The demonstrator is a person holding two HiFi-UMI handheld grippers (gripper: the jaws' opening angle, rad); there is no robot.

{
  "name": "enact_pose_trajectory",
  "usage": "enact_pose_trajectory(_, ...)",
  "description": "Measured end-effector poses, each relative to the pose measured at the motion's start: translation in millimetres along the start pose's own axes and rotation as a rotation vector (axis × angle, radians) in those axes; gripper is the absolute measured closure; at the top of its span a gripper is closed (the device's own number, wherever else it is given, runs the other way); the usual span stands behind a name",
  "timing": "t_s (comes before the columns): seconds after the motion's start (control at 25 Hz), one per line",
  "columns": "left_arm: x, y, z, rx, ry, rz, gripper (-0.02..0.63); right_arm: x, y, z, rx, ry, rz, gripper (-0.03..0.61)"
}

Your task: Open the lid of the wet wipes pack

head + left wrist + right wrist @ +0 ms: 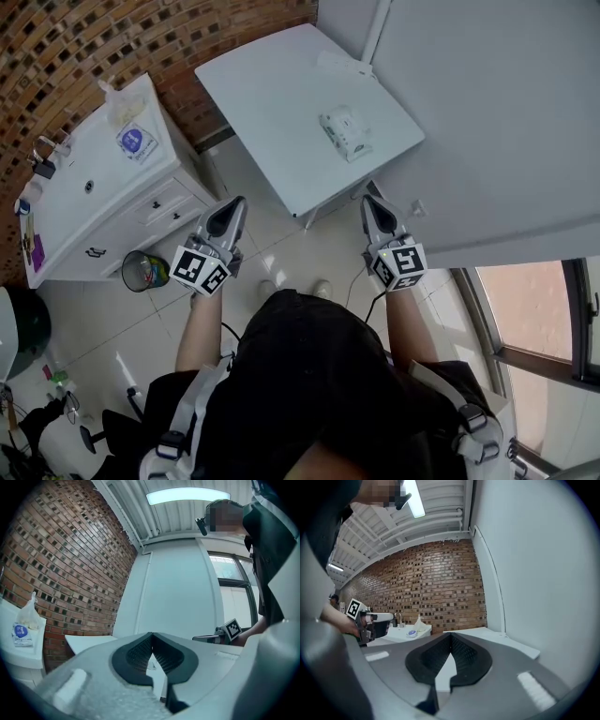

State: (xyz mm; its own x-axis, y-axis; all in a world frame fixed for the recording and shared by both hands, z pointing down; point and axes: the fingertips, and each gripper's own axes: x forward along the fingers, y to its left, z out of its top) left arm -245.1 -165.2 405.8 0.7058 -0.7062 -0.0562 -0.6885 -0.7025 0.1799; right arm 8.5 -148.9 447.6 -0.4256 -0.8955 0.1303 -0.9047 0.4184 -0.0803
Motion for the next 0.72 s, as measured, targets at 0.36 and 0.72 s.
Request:
enact_pose_trajectory(0.36,0,0,-10,-0.001,0.002,-0.029,0.612,-4,2,-8,-0.002,0.005,-0.018,0.574)
enact_pose_trajectory(0.72,9,4,-14,0.025,0.012,-0.057,0.612,5,0,-1,-0.019,0.006,-0.010,0.574)
